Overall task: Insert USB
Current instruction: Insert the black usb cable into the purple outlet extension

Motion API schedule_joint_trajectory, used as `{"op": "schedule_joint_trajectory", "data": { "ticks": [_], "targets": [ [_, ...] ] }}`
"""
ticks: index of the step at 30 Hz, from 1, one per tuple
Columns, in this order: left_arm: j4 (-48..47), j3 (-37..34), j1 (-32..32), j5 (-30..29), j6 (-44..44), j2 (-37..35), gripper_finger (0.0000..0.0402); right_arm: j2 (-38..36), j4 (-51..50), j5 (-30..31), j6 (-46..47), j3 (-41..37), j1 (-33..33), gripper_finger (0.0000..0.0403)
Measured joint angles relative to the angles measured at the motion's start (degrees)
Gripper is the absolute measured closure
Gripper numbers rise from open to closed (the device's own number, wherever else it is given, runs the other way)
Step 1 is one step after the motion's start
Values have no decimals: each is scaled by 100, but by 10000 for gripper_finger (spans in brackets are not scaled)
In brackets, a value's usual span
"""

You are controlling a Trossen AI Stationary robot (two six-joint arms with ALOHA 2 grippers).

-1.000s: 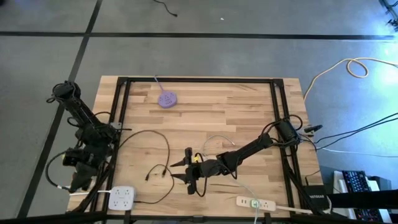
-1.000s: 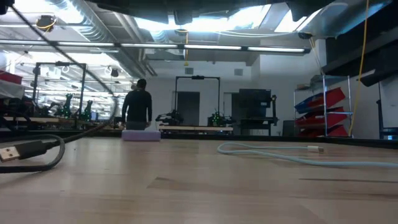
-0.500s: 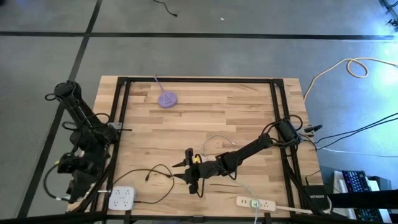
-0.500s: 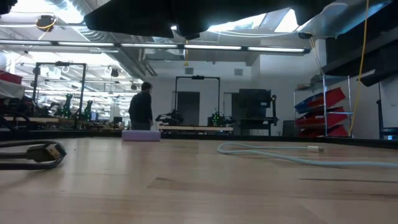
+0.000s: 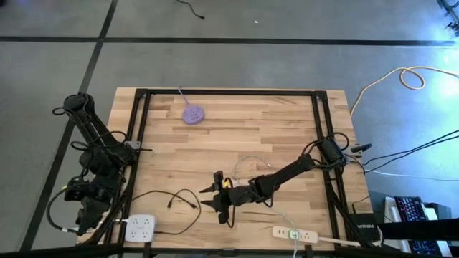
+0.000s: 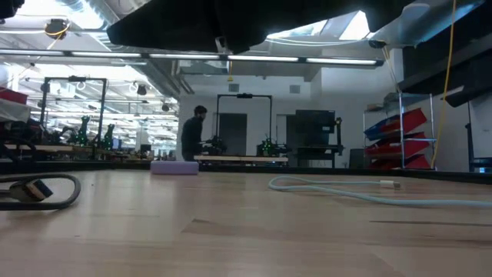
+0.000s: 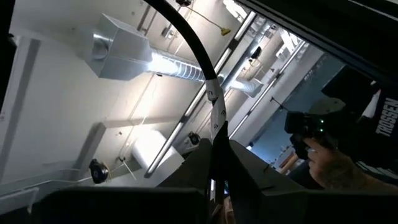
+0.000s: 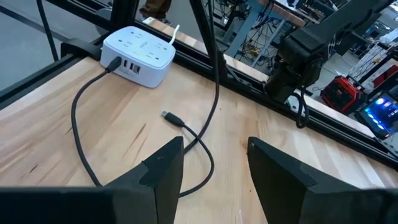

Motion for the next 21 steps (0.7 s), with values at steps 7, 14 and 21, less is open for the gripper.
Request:
{"op": "schedule_joint_trajectory", "data": {
  "ticks": [7, 14, 21],
  "targets": [
    [-320, 0, 0, -855, 245, 1, 384, 0, -335, 102, -5, 2, 2, 243],
    [-1186, 0, 145, -2878, 896, 215, 384, 0, -1707, 1104, 369, -24, -37, 243],
    [-2593, -9, 1105, -3792, -156, 319, 384, 0, -2207, 1296, 1513, -246, -76, 243]
  ]
}}
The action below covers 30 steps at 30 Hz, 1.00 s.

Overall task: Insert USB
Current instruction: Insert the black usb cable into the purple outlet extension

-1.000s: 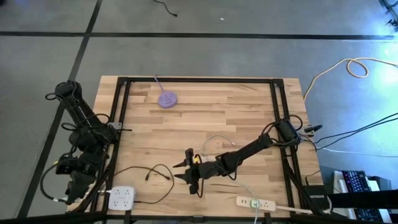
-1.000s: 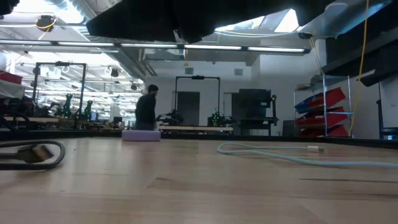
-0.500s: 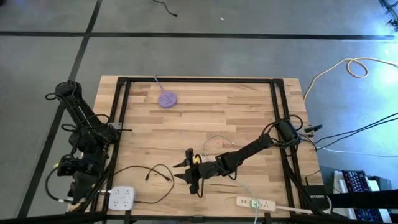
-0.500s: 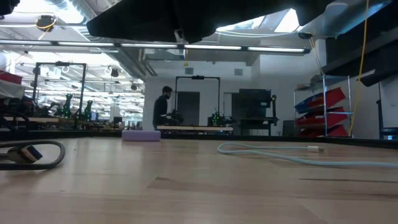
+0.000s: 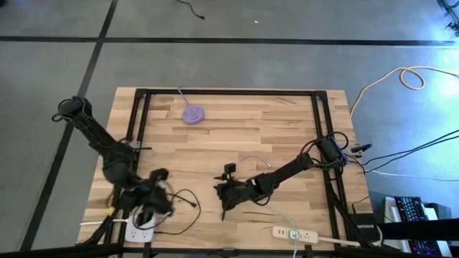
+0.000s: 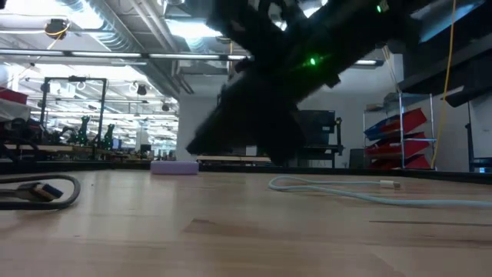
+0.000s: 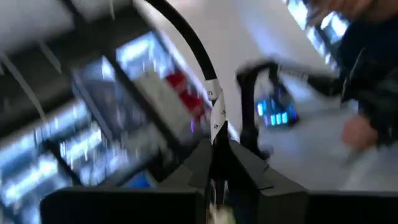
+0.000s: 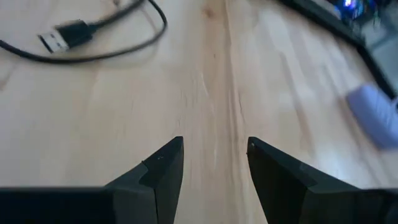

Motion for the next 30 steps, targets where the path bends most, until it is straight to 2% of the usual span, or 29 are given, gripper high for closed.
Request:
{"op": "schedule_joint_trajectory", "data": {
  "ticks": [5, 17, 19, 25, 30],
  "targets": [
    [-560, 3, 782, -240, -473, 65, 384, 0, -164, 9, 546, -4, 91, 243],
    [-773, 2, 2295, -125, -322, 175, 384, 0, -234, 54, 820, -4, 78, 243],
    [-1042, 2, 2507, 125, -282, 177, 384, 0, -335, 24, 954, -4, 72, 243],
    [-1665, 2, 3248, 1377, -455, 235, 384, 0, -353, -41, 1275, -4, -141, 243],
    [-1695, 2, 3848, 1448, -378, 361, 384, 0, -382, -128, 1392, -4, -369, 243]
  ]
}}
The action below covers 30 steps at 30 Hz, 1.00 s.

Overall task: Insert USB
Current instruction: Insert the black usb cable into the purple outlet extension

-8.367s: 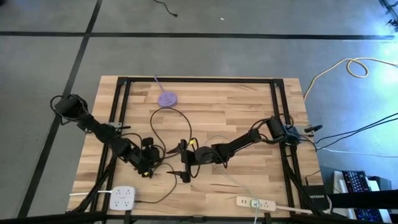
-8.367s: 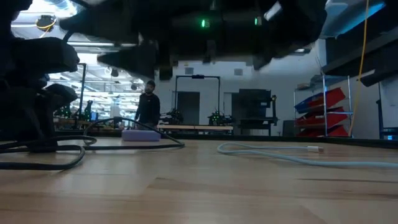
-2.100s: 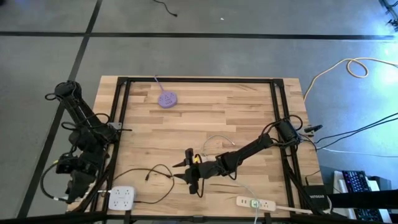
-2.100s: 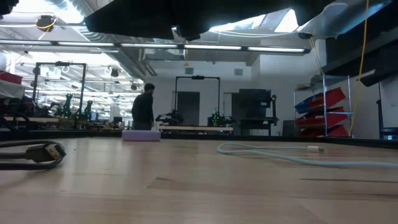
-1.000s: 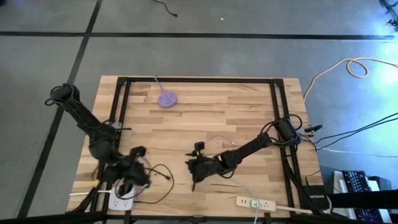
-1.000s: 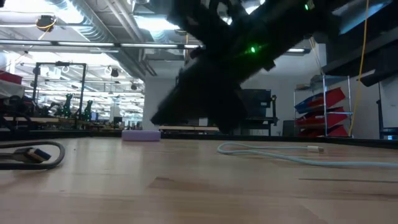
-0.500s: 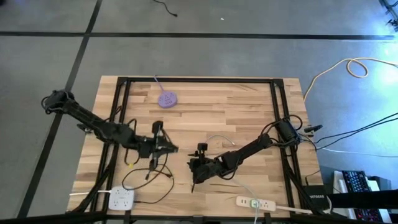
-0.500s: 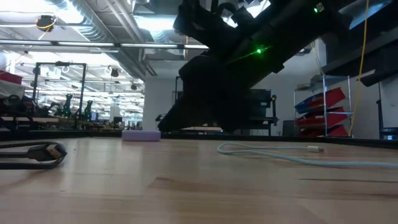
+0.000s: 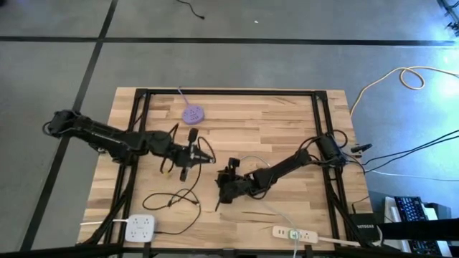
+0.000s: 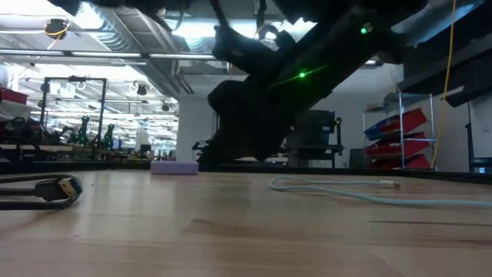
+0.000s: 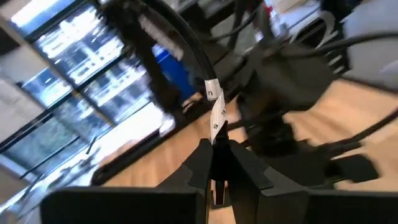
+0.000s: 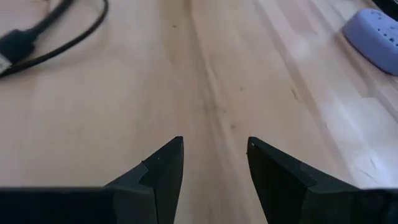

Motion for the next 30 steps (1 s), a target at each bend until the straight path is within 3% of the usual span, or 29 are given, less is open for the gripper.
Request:
{"op": "schedule_joint_trajectory", "data": {
  "ticks": [5, 10, 15, 21, 26, 30],
  "targets": [
    [137, 0, 921, 206, 93, 343, 384, 0, -101, -462, -366, 0, -347, 243],
    [496, -1, 1738, 504, -219, 1241, 384, 0, -108, -722, -657, 13, -798, 243],
    [1517, -7, 2230, 441, -471, 2170, 384, 0, -161, -728, -608, 15, -1140, 243],
    [2849, -6, 2721, 306, -957, 2707, 384, -105, -737, -729, -603, 13, -1518, 243],
    [2485, -4, 3025, 1173, -741, 2686, 384, -892, -763, -397, -871, -70, -1580, 259],
    [1997, -4, 3178, 2867, -797, 2657, 384, -1712, -732, -186, -943, -631, -1529, 280]
  ]
}}
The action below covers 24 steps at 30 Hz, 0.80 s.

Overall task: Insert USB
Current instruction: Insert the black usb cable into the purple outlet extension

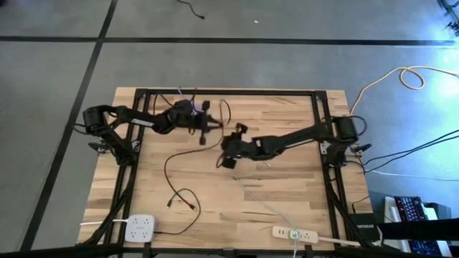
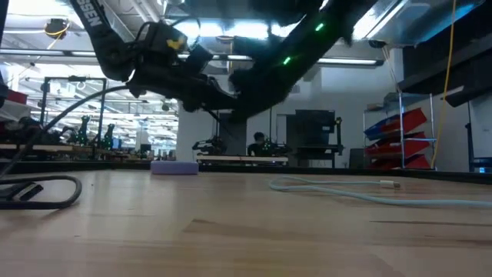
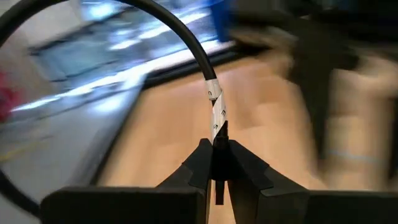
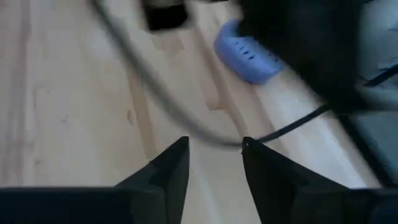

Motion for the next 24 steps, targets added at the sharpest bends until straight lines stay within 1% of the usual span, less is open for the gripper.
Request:
{"op": "schedule_joint_trajectory", "data": {
  "ticks": [2, 3, 5, 7, 8, 12, 14, 18, 19, 21, 24],
  "targets": [
    [-84, 0, 18, 781, -24, 0, 384, -366, 71, -27, 320, -415, -10, 285],
    [-86, 0, 18, 1070, -15, -2, 384, -516, 94, -92, 495, -629, -13, 286],
    [-88, 0, 12, 1452, 66, -9, 384, -746, 113, -289, 788, -1038, 23, 287],
    [-70, 0, 41, 1640, 140, -9, 384, -838, 414, -345, 965, -1421, 118, 287],
    [-57, 0, 63, 1730, 150, -9, 384, -881, 781, -343, 1021, -1579, 172, 288],
    [-23, 0, 101, 2467, 269, -9, 384, -950, 2767, -293, 862, -1983, 277, 288],
    [41, 0, 101, 2581, 278, -9, 384, -948, 3408, -286, 695, -2163, 344, 288],
    [187, 0, 118, 2550, 145, -7, 384, -897, 5075, -289, 540, -2416, 409, 288],
    [231, 1, 118, 2547, 117, -7, 384, -857, 5313, -283, 543, -2422, 385, 288],
    [375, 0, 101, 2463, -9, -7, 384, -767, 5300, -261, 558, -2358, 347, 288],
    [713, 2, 92, 2269, -274, -7, 384, -692, 4717, -270, 549, -2034, 273, 288]
  ]
}}
